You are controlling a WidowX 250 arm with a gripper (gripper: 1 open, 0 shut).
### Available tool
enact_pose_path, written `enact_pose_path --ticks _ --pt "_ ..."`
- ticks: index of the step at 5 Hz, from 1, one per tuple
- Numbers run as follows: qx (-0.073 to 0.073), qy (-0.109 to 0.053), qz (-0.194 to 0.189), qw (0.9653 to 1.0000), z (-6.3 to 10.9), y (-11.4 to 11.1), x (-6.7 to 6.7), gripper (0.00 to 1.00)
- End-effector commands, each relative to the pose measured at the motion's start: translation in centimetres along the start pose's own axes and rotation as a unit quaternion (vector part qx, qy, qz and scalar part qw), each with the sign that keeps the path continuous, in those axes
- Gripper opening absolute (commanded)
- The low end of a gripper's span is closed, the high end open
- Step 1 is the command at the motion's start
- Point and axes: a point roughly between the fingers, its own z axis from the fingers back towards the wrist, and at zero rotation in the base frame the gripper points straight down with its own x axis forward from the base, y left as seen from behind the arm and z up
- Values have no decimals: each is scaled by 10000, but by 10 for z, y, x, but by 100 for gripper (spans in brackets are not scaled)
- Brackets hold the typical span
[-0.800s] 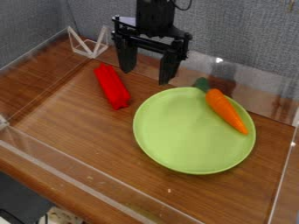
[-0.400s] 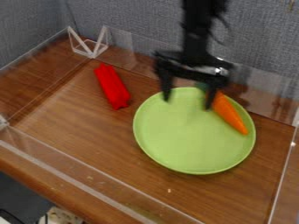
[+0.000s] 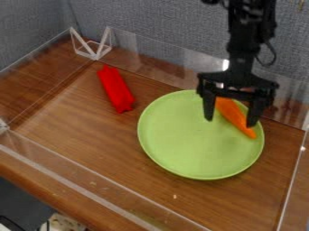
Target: Put the carrot on the left side
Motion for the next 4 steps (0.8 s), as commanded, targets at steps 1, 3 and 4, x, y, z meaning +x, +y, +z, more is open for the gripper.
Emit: enact_pose_path --ticks 1,3,4 --pt "-216 -401 435 9980 4 -2 24 100" --pt "-209 -471 649 9966 -9 0 44 0" --pt "-178 -501 583 9969 -4 -1 52 0"
